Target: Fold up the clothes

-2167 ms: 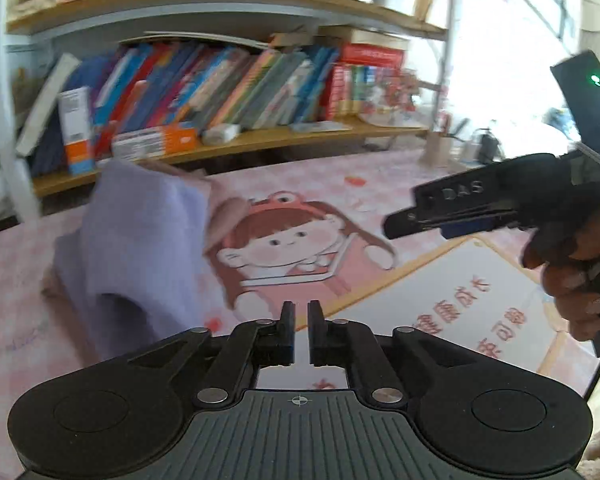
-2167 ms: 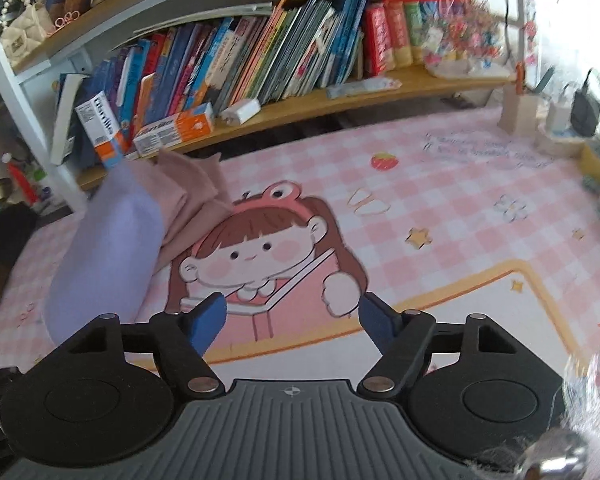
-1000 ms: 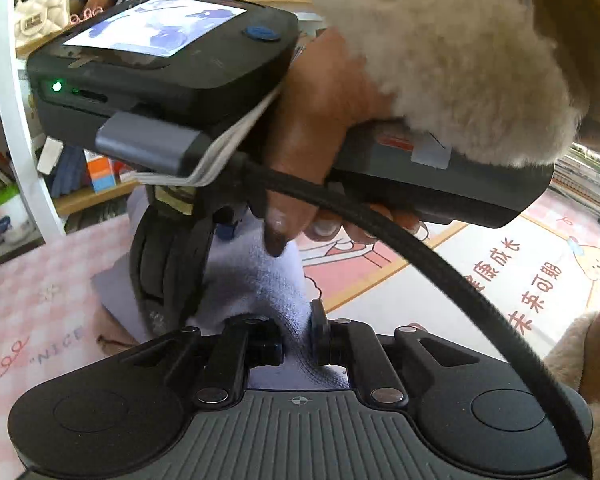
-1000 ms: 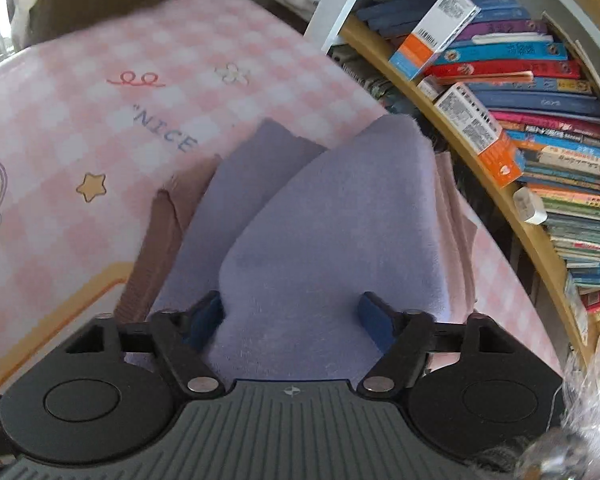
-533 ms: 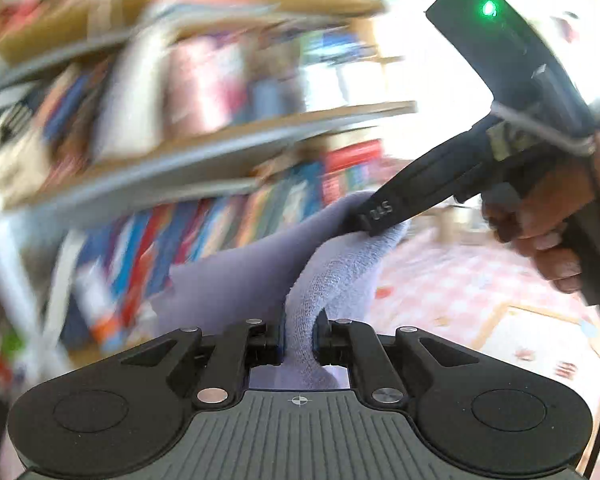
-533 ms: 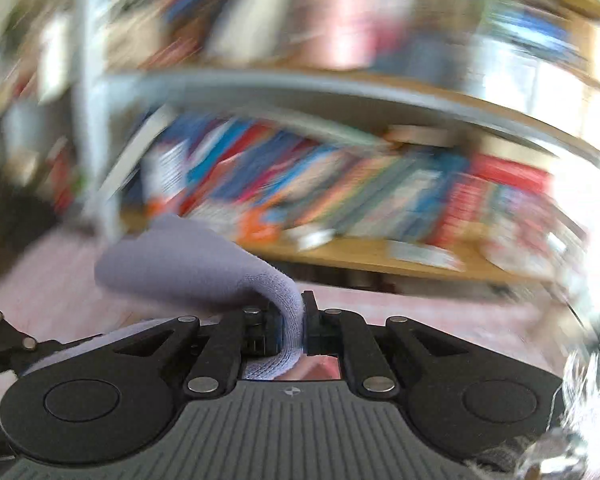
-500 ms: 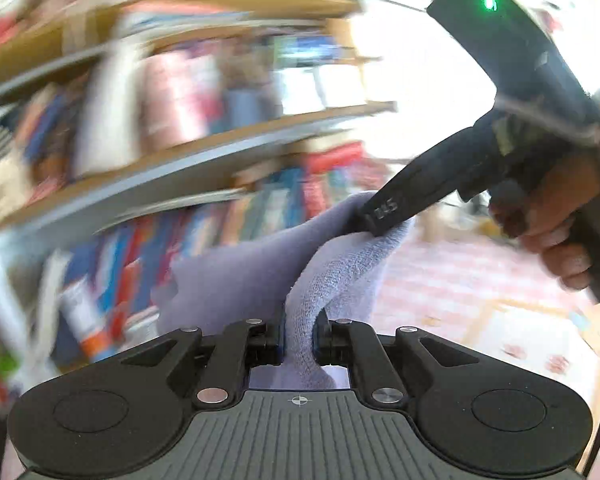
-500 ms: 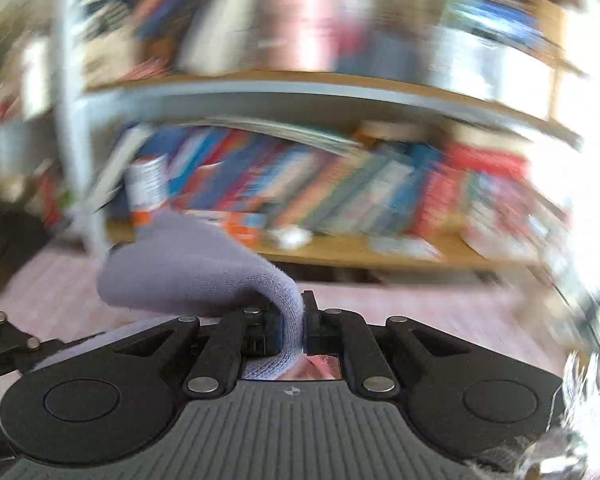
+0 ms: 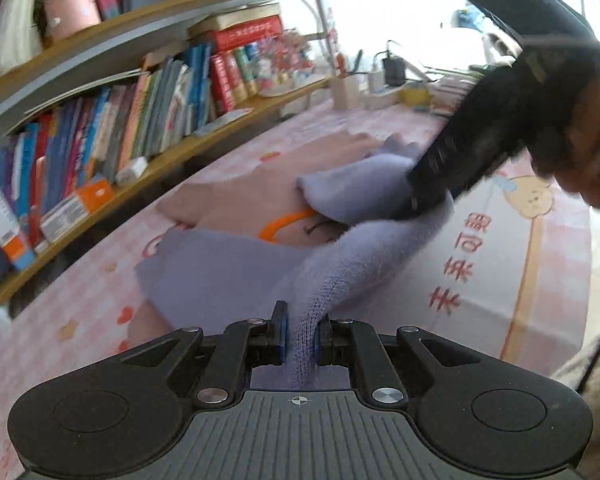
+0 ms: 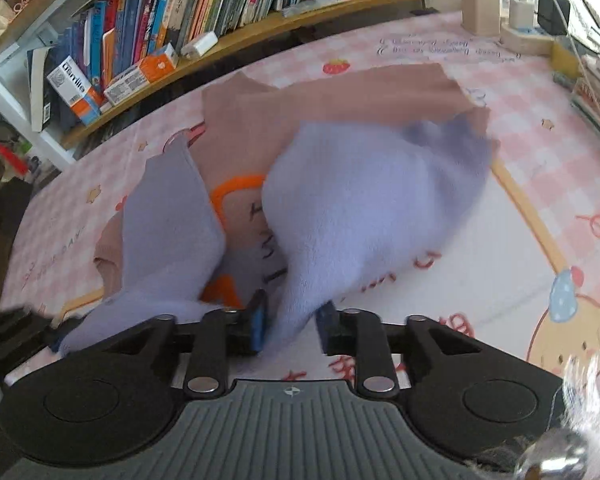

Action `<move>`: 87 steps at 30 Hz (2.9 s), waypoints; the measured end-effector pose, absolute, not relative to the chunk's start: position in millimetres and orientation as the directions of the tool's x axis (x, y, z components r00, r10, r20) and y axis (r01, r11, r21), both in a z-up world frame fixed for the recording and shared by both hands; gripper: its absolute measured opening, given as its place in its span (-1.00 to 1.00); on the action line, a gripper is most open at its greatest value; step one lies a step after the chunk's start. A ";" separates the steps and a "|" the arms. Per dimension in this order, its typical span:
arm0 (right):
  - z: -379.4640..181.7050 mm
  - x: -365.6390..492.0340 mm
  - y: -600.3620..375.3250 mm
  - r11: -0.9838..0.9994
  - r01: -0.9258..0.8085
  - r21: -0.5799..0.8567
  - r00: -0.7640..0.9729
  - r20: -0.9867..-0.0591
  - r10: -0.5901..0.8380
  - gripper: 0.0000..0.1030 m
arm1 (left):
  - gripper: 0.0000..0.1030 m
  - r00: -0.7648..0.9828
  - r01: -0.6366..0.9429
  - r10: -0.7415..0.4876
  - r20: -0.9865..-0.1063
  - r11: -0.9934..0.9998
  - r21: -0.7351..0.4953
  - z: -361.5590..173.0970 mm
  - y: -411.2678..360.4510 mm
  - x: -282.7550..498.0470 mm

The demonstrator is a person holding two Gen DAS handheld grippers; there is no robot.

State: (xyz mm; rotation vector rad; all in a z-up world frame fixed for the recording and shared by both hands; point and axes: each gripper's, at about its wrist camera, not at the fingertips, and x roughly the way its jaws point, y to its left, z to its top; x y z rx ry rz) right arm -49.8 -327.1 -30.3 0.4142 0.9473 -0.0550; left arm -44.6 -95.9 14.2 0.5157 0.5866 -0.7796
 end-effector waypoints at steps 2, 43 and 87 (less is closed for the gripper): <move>-23.3 -42.9 -335.8 0.915 0.260 0.308 0.619 -0.781 0.087 -0.28 | -0.78 0.578 0.753 -0.476 -0.663 0.625 0.207 9.1 -88.0 -51.3; -2.0 -28.4 -208.5 0.720 -0.658 0.223 0.439 -0.663 0.607 -0.84 | -0.81 0.884 0.277 -0.298 -0.359 0.955 -0.111 116.8 34.7 35.4; -31.5 3.8 -124.8 0.748 -0.335 0.573 0.179 -0.741 0.647 -0.08 | 0.39 0.753 0.051 -0.128 -0.645 0.989 -0.137 9.2 104.2 30.5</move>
